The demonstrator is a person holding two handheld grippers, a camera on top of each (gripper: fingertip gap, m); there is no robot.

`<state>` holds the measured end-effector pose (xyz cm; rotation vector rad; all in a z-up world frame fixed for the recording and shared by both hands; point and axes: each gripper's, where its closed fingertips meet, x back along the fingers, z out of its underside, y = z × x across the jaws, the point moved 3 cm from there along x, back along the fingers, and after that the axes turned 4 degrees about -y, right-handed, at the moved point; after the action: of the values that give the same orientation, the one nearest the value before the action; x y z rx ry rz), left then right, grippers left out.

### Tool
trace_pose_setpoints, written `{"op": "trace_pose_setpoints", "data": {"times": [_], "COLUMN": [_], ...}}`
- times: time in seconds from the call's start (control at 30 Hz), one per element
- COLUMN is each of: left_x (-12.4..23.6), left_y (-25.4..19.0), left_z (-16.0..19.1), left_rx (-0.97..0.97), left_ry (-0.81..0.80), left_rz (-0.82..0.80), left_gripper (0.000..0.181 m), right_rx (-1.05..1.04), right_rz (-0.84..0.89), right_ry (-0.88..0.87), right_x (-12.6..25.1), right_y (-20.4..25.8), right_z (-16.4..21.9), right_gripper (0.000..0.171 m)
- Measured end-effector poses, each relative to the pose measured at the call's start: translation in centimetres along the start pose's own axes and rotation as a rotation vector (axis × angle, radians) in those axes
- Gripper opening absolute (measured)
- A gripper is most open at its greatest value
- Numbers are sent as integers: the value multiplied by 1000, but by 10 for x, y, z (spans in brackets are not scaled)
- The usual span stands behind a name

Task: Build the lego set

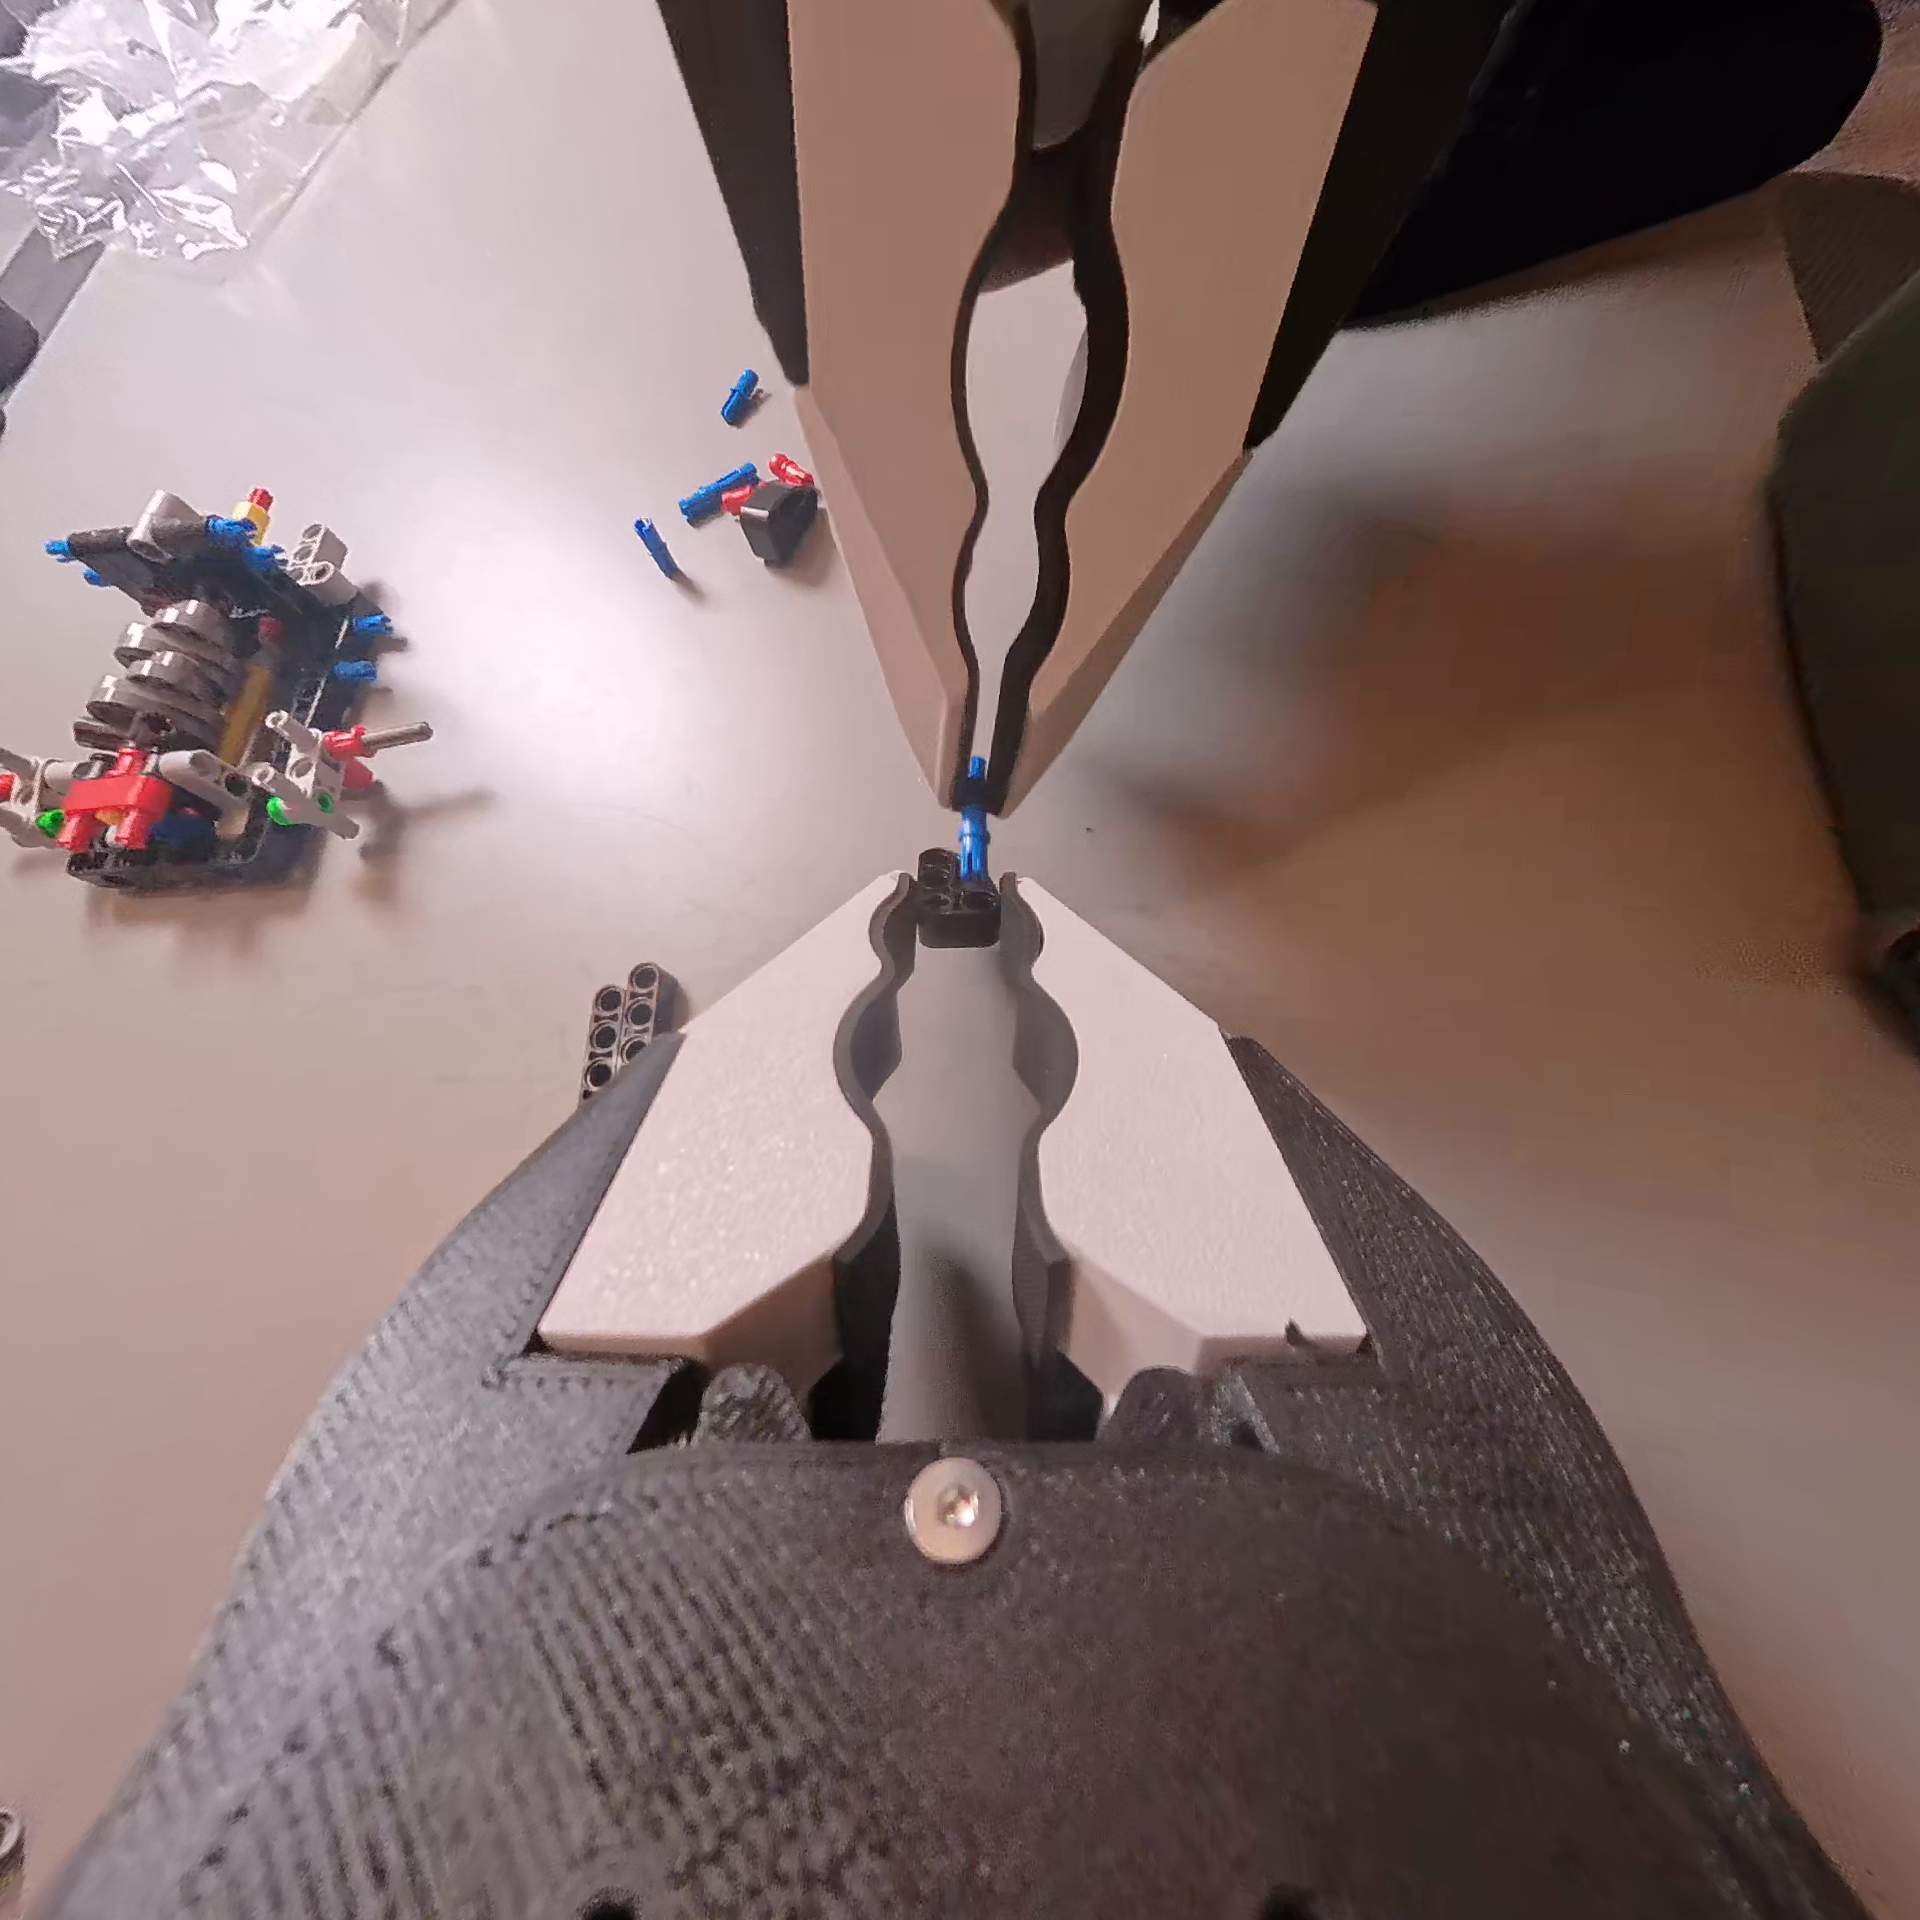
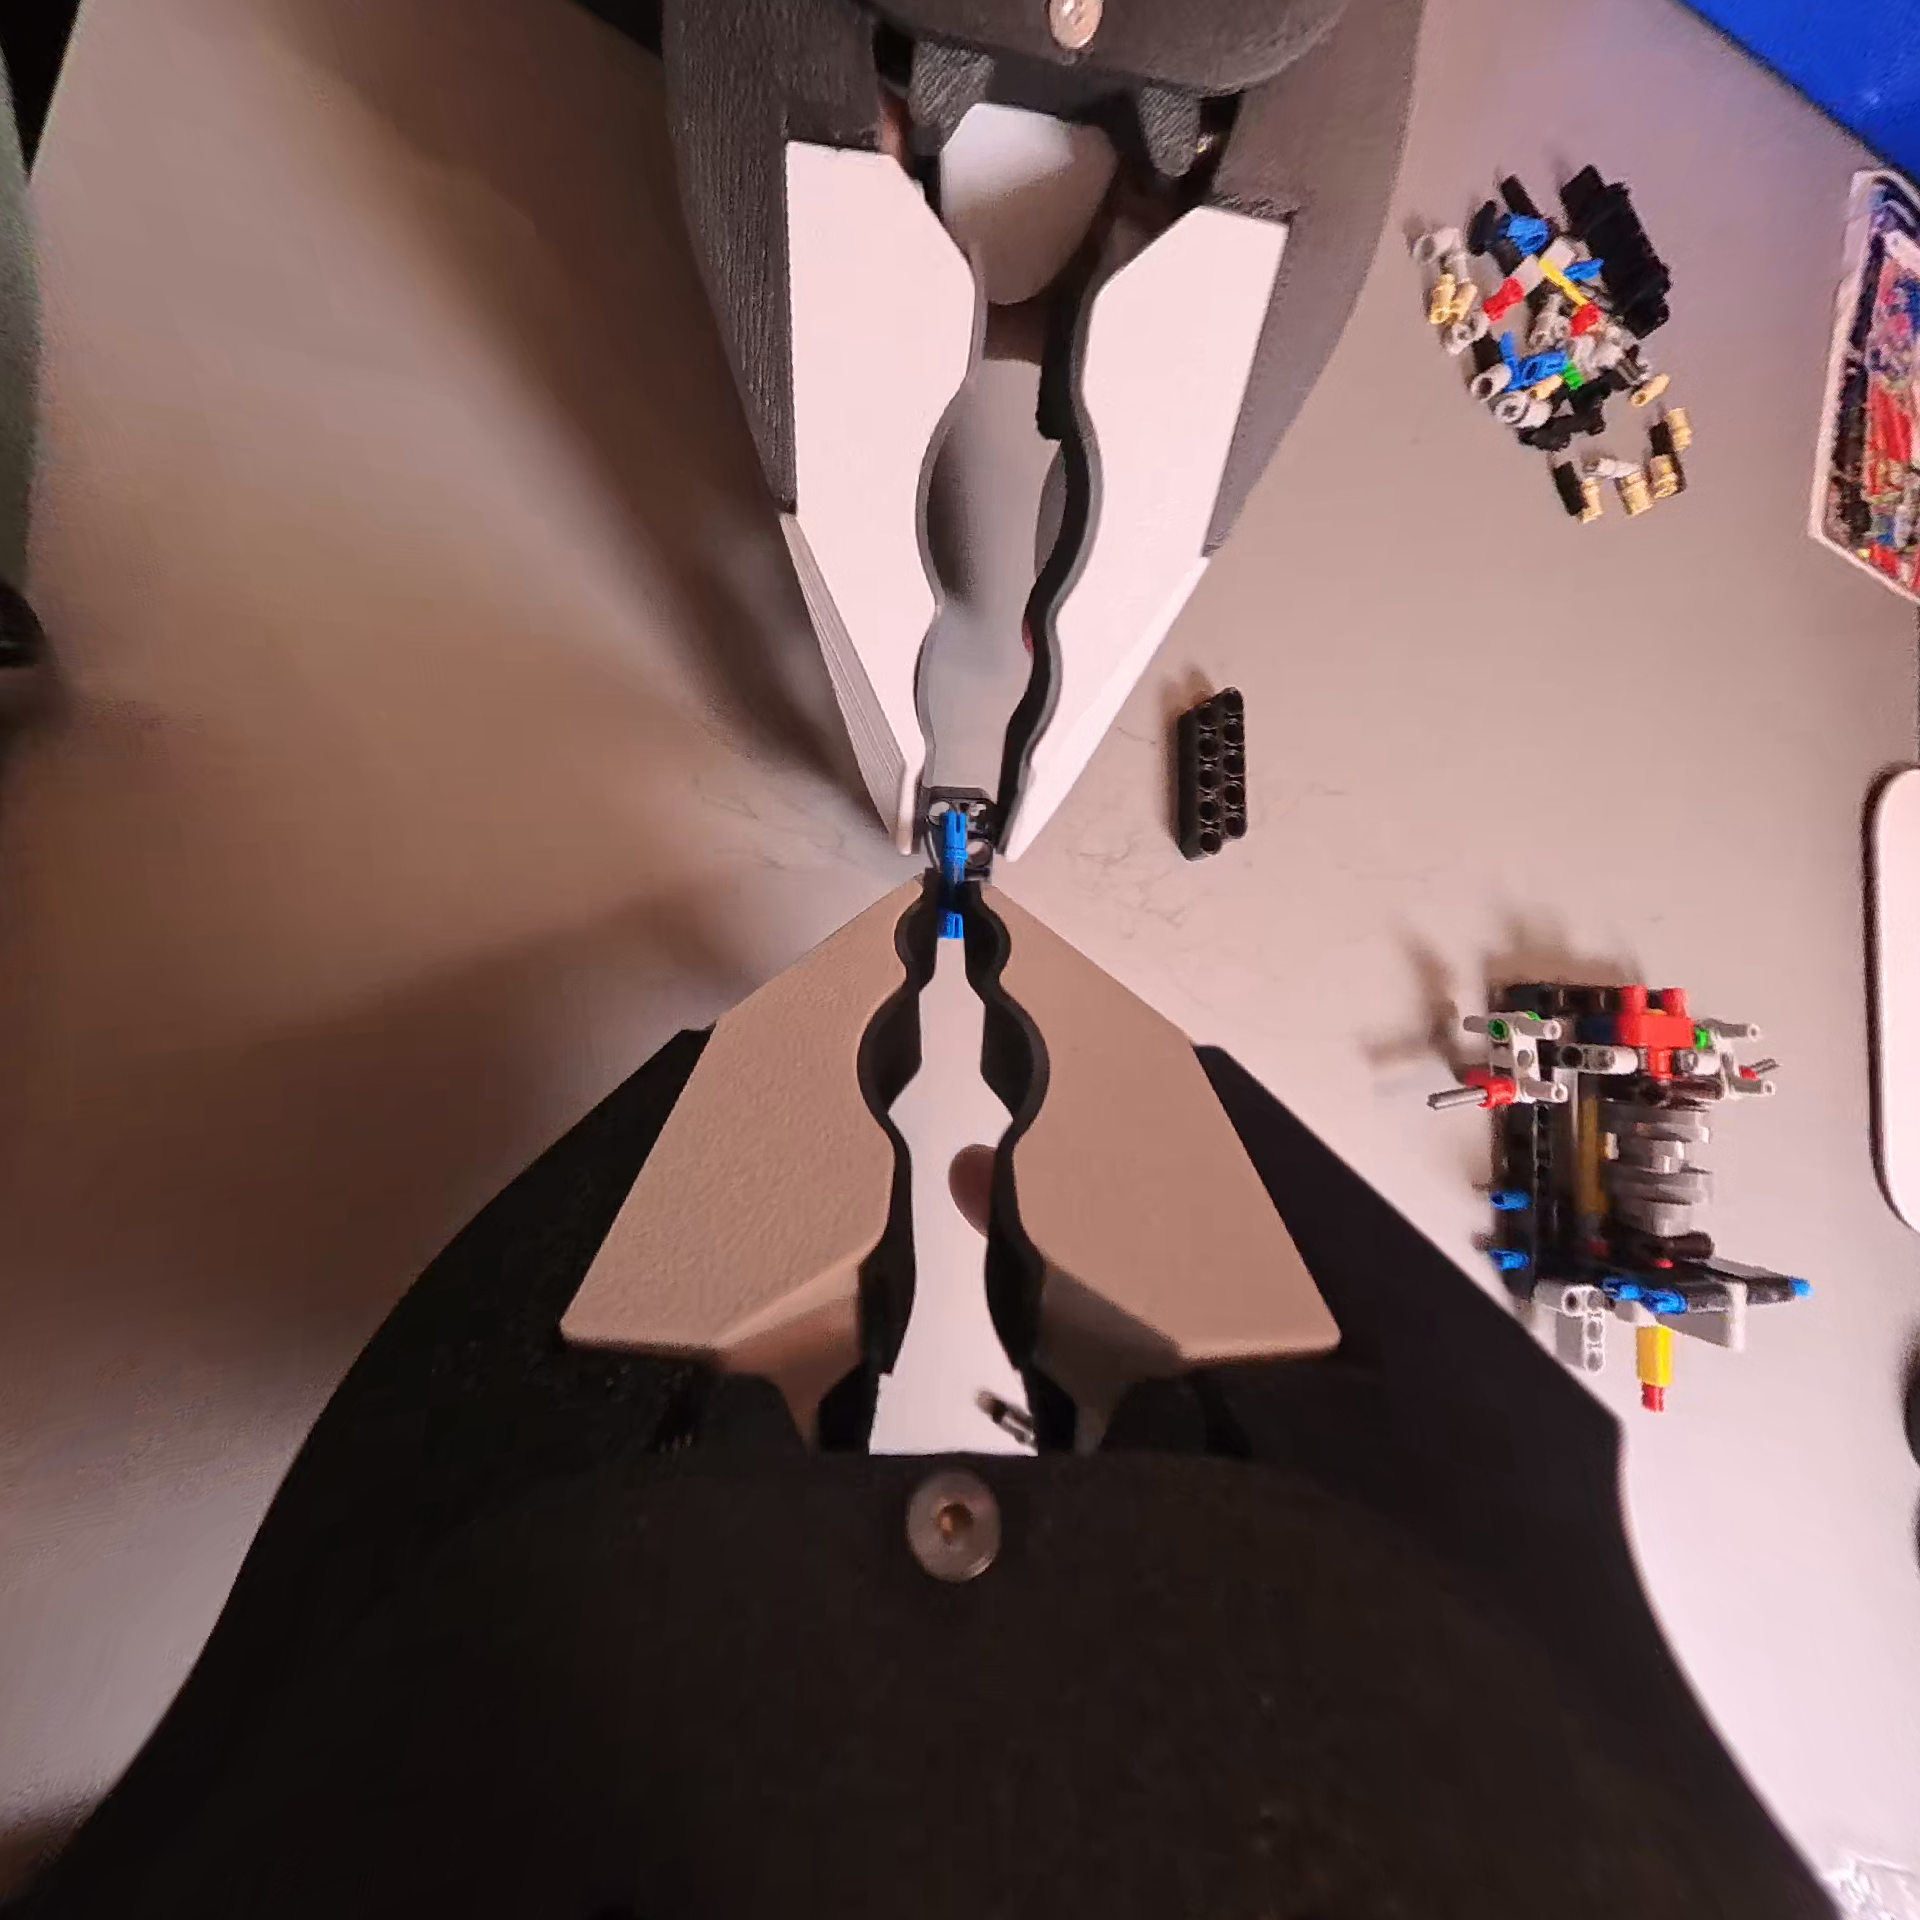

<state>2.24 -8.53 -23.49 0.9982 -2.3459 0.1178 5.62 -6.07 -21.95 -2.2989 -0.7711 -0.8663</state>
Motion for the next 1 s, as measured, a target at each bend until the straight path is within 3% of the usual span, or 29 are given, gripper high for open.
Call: {"op": "trace_pose_setpoints", "data": {"times": [0.77, 1.0], "left_x": [-9, 6], "left_y": [-5, 1], "left_z": [9, -9], "left_rx": [-18, 164], "left_ry": [29, -112], "left_rz": [15, 73], "left_gripper": [19, 9], "right_rx": [-58, -5], "right_rz": [-33, 9], "right_ry": [19, -18], "right_x": [0, -1], "right_y": [3, 2], "right_z": [14, 8], "right_gripper": [1, 1]}}
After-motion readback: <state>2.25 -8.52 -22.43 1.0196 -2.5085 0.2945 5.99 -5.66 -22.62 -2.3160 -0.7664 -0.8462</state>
